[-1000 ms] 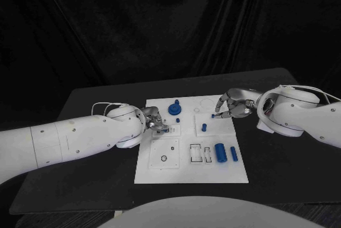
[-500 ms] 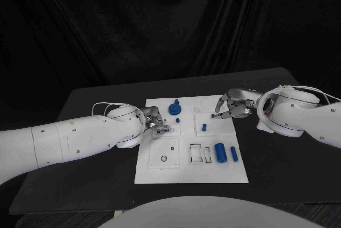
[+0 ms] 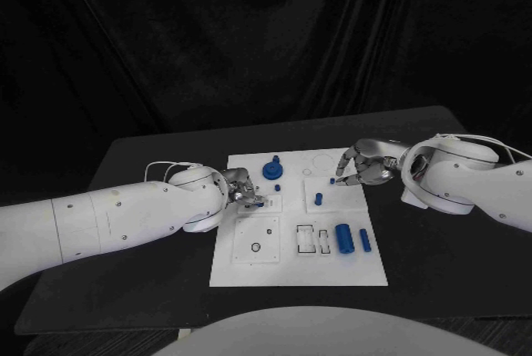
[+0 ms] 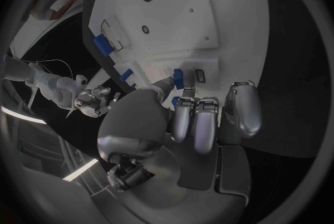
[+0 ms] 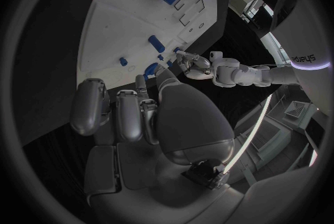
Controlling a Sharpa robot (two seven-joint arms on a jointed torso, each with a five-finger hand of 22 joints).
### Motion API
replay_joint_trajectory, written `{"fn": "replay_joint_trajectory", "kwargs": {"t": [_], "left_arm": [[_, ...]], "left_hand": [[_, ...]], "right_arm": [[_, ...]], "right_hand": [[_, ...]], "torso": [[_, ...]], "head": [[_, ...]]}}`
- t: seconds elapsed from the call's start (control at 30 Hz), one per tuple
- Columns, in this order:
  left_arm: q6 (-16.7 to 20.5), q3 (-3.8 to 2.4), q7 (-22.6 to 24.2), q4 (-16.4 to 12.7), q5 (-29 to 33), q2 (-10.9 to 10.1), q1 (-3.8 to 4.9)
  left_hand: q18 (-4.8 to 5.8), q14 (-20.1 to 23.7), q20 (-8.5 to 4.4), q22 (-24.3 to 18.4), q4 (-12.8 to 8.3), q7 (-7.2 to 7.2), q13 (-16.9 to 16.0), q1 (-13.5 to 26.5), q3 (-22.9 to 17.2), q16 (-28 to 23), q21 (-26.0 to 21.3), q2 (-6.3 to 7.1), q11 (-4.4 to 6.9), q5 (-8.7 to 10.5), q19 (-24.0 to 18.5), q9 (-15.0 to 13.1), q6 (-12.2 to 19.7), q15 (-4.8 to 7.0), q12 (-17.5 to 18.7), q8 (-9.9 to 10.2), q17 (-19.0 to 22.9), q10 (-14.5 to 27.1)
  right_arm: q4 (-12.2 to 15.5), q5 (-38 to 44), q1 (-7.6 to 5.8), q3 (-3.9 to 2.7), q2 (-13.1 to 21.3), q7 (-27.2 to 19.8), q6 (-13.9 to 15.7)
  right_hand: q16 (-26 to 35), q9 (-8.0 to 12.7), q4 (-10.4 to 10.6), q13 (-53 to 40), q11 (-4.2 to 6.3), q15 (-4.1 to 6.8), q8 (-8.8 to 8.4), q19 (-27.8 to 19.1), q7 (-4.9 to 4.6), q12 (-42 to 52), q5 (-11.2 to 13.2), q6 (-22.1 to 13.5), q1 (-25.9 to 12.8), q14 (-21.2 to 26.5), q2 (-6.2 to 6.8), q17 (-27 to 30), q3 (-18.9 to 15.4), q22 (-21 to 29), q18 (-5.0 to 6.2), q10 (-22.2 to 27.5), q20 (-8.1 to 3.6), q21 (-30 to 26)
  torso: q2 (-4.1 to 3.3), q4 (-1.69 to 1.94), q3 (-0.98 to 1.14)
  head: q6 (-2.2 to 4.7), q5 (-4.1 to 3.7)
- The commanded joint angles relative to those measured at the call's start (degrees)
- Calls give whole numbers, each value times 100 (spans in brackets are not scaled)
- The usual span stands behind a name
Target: Assemble the parts on the task board
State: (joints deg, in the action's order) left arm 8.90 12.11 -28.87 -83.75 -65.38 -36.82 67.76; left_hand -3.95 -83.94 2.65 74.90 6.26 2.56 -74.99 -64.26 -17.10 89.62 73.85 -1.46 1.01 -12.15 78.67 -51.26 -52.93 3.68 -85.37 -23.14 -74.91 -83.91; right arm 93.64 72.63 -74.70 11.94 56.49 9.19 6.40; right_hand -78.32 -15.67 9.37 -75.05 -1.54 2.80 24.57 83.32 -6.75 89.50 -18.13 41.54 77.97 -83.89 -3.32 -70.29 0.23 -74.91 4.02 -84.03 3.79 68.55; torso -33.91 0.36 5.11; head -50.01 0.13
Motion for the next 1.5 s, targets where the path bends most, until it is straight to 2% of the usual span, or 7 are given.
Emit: {"fn": "replay_joint_trajectory", "kwargs": {"t": [0.03,0.33,0.5,0.6,1.27,1.4,1.5], "left_arm": [[-117,9,56,2,-7,23,-32],[-217,9,18,5,-7,18,-38],[-242,9,25,3,-7,6,-39],[-187,9,96,2,-7,-2,-40],[-58,9,453,91,-7,-12,-40],[-9,9,564,103,-7,4,-40],[1,8,597,110,-7,14,-40]], "left_hand": [[-20,-576,-1,796,47,4,-989,61,4,4,-43,-5,32,50,28,2,-36,23,6,11,-1463,-209],[-20,-569,11,800,177,33,-973,188,130,-4,-73,47,11,289,30,49,-28,6,25,101,-1452,-197],[-21,-570,54,817,656,91,-974,765,687,-4,-107,236,-43,873,37,97,-60,-42,27,218,-1453,-197],[-22,-579,59,834,980,88,-978,1102,1066,7,-125,307,-49,938,39,63,-94,-44,26,227,-1469,-197],[-26,-593,53,854,984,55,-991,956,1214,23,-157,180,-27,911,31,-163,-145,-34,17,54,-1490,-202],[-28,-599,44,879,880,34,-1011,636,1196,30,-178,47,-11,526,33,-353,-86,-23,2,-47,-1499,-213],[-27,-603,42,887,859,29,-1019,564,1203,34,-179,33,-6,441,36,-394,-76,-21,-5,-66,-1505,-219]], "right_arm": [[1,5,17,-4,1,76,47],[1,5,22,-4,6,87,30],[-1,5,31,-4,7,87,25],[-2,5,38,-4,7,85,23],[-17,5,48,-4,-1,91,16],[-22,5,49,-4,-8,91,18],[-24,5,49,-4,-10,90,17]], "right_hand": [[26,3,-29,-1313,-40,-48,-11,-26,-12,-37,-31,-30,47,-218,5,5,-2,-869,50,-471,-5,-19],[26,4,-37,-1309,-41,-49,-11,-27,-13,-39,-54,-32,51,-218,5,6,2,-868,51,-468,-4,-25],[27,4,-41,-1309,-42,-49,-12,-27,-13,-38,-66,-33,52,-218,7,7,3,-868,51,-468,-4,-26],[27,4,-41,-1309,-42,-49,-12,-27,-13,-38,-66,-33,52,-218,7,7,3,-868,51,-468,-4,-26],[34,5,-60,-1288,-45,-52,-7,-28,-15,-49,-136,-27,63,-215,-16,18,28,-868,52,-453,-2,-37],[30,6,-60,-1284,-46,-53,-6,-28,-17,-51,-181,-24,61,-216,-48,13,49,-867,54,-450,-1,-47],[32,6,-60,-1284,-47,-54,-5,-29,-17,-50,-206,-23,59,-216,-61,16,59,-867,54,-451,0,-52]], "torso": [[-1,1,-1],[0,0,0],[1,-1,1],[0,1,1],[1,0,0],[1,0,1],[2,-2,0]], "head": [[1,0],[1,4],[1,1],[1,-2],[1,1],[1,1],[1,5]]}}
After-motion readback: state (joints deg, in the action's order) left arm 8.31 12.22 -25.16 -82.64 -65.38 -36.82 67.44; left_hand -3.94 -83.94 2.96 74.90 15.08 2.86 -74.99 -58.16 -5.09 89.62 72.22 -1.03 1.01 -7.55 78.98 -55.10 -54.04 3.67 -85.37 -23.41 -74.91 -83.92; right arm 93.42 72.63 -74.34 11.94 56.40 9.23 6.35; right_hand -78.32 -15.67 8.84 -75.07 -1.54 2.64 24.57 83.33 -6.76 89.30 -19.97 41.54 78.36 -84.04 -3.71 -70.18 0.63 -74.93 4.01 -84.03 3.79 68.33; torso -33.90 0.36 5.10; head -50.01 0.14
